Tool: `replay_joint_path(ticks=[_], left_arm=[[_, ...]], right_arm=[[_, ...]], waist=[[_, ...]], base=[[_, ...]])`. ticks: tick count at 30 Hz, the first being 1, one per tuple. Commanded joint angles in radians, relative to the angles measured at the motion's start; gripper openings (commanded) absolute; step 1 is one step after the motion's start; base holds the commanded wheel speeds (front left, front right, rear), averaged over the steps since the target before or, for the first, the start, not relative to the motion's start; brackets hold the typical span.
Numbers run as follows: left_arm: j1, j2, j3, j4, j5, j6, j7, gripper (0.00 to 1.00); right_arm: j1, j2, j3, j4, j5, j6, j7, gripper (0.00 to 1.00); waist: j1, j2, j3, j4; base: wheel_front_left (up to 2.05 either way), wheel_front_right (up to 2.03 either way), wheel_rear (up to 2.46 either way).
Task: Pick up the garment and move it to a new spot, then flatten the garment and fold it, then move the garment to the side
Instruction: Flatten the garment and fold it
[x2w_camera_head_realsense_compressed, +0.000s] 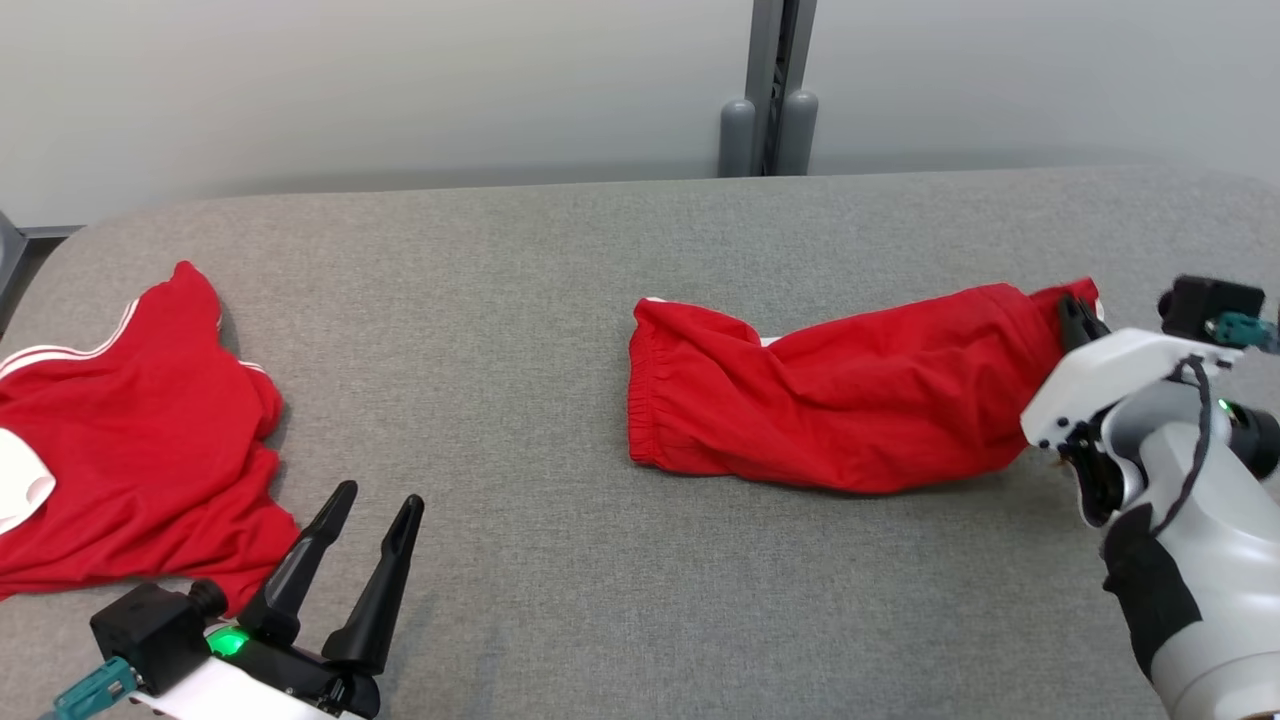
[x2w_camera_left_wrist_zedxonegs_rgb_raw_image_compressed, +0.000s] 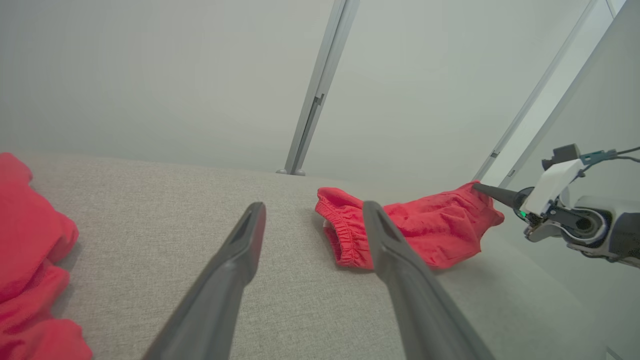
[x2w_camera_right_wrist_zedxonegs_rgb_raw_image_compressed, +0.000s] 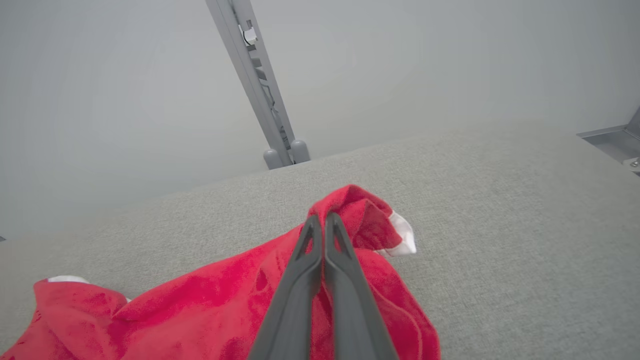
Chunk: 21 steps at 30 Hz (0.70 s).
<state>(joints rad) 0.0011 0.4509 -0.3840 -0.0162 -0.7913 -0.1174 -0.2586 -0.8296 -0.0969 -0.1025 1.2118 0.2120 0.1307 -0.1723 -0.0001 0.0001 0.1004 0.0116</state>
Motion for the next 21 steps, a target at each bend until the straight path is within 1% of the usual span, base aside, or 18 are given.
replay_joint_path(ticks=[1,6,9,13,15,18,21], left_arm=[[0.010,-0.005,0.000,0.000,0.008,0.006,-0.002,1.00],[0.008,-0.019,0.001,0.015,0.027,0.015,-0.004,1.00],[0.007,-0.036,-0.003,0.027,0.035,0.018,-0.004,1.00],[-0.005,-0.052,-0.007,0.045,0.038,0.014,-0.005,1.00],[-0.011,-0.062,-0.010,0.050,0.039,0.011,-0.006,1.00],[-0.021,-0.067,-0.009,0.063,0.037,0.005,-0.006,1.00],[-0.030,-0.068,-0.006,0.072,0.035,0.004,-0.006,1.00]], right_arm=[[-0.012,0.004,0.012,-0.017,0.000,0.000,-0.005,0.00],[-0.021,0.036,0.084,-0.100,0.038,0.000,0.021,0.00],[-0.004,0.045,0.153,-0.160,0.087,0.000,0.057,0.00],[0.040,0.045,0.313,-0.269,0.247,0.000,0.123,0.00],[0.061,0.042,0.376,-0.307,0.311,0.000,0.145,0.00],[0.088,0.043,0.456,-0.334,0.387,0.000,0.162,0.00],[0.094,0.042,0.515,-0.322,0.437,0.000,0.156,0.00]], waist=[[0.0001,-0.0001,-0.008,0.008],[0.0001,-0.0001,-0.030,0.034],[0.0001,-0.0001,-0.038,0.054],[0.0001,-0.0001,-0.041,0.087],[0.0001,-0.0001,-0.039,0.104],[0.0001,-0.0001,-0.035,0.131],[0.0001,-0.0001,-0.028,0.156]], base=[[0.00,0.00,0.00],[0.00,0.00,0.00],[0.00,0.00,0.00],[0.00,0.00,0.00],[0.00,0.00,0.00],[0.00,0.00,0.00],[0.00,0.00,0.00]])
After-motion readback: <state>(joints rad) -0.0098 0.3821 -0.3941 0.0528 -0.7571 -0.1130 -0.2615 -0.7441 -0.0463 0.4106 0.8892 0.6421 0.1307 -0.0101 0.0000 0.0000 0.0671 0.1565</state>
